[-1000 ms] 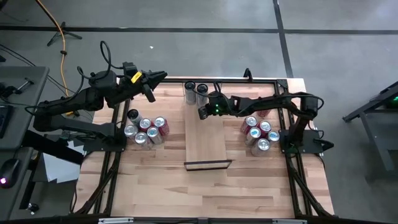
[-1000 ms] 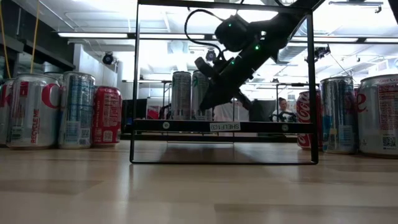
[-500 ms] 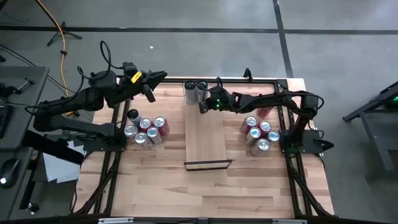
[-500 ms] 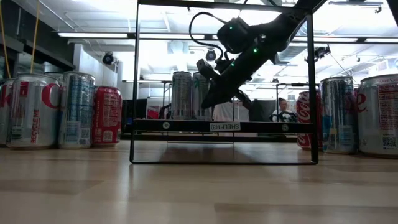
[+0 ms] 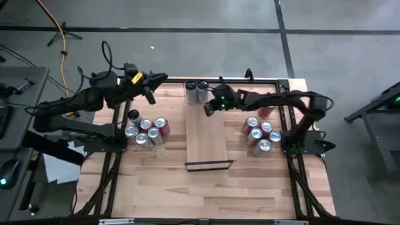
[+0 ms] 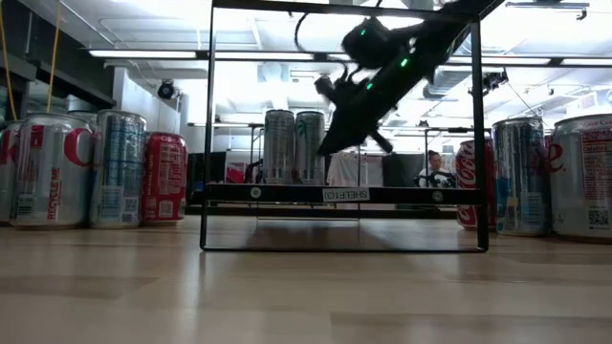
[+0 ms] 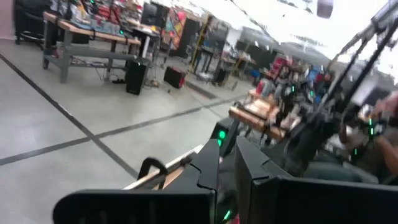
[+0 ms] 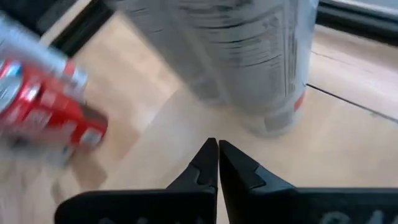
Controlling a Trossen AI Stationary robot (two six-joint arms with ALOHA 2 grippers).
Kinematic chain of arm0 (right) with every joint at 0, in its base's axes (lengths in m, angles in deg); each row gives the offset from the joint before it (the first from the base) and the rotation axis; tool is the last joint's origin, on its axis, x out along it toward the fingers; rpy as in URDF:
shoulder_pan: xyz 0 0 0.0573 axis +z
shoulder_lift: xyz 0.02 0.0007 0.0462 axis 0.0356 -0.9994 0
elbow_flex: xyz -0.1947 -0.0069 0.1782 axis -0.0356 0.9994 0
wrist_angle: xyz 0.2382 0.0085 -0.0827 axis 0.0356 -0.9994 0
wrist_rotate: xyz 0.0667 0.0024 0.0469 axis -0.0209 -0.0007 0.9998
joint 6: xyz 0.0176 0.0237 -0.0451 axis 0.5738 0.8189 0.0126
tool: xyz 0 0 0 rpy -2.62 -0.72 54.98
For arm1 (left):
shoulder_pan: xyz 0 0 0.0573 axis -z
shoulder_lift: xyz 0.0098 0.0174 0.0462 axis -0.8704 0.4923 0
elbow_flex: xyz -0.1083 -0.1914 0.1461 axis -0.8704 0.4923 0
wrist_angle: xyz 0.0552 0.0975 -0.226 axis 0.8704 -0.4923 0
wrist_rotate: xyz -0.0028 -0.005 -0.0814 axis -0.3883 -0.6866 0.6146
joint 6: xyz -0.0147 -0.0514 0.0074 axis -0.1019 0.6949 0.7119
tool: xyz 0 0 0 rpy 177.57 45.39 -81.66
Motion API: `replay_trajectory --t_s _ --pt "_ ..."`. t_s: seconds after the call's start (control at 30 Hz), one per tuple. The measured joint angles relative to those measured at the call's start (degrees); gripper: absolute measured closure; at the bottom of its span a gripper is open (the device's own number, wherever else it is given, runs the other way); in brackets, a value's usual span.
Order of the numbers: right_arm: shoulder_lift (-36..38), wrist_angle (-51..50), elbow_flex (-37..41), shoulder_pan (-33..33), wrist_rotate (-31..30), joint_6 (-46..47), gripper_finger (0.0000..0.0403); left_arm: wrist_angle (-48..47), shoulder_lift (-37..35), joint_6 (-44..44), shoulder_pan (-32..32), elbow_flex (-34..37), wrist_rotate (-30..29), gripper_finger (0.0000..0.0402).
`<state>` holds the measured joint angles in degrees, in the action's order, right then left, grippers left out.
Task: Place canned beverage on shelf
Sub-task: Put the white/pink soda can on the shelf aligned with the other white/pink soda cans
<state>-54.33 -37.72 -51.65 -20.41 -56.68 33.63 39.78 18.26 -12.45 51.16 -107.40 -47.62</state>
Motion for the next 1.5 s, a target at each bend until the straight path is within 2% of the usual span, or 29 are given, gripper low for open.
replay_trajectory --t_s 0.2,0.33,0.43,0.6,0.7,0.8,1.17,1.5 --pt "15.3 -14.1 0.8 0.4 2.5 -11.9 0.0403 -5.6 -2.0 -0.1 0.0 0.0 0.7 0.0402" --pt "27.6 -15.1 3.4 1.3 3.3 -17.3 0.0403 -6.9 -2.7 -0.1 0.0 1.4 0.7 0.0402" --pt "36.1 -13.3 6.5 2.4 3.4 -16.4 0.0403 -3.5 -3.1 -0.1 0.0 5.3 1.7 0.0402" --pt "45.4 -5.1 11.8 4.5 3.4 -12.4 0.0403 11.0 -3.3 -0.6 0.0 14.7 8.4 0.0402" --pt "47.7 -0.3 14.0 5.3 3.2 -12.2 0.0403 18.0 -3.3 0.7 0.0 18.9 12.8 0.0401" --pt "48.0 1.7 14.5 5.3 3.2 -12.1 0.0403 18.3 -3.3 1.8 0.0 20.0 14.3 0.0402" --pt "48.0 2.2 14.5 5.3 3.1 -11.0 0.0403 18.0 -3.3 -3.7 0.0 20.0 14.5 0.0399" --pt "48.0 1.7 14.5 5.3 3.1 -11.5 0.0402 17.9 -3.3 -5.7 0.0 20.0 14.2 0.0371"
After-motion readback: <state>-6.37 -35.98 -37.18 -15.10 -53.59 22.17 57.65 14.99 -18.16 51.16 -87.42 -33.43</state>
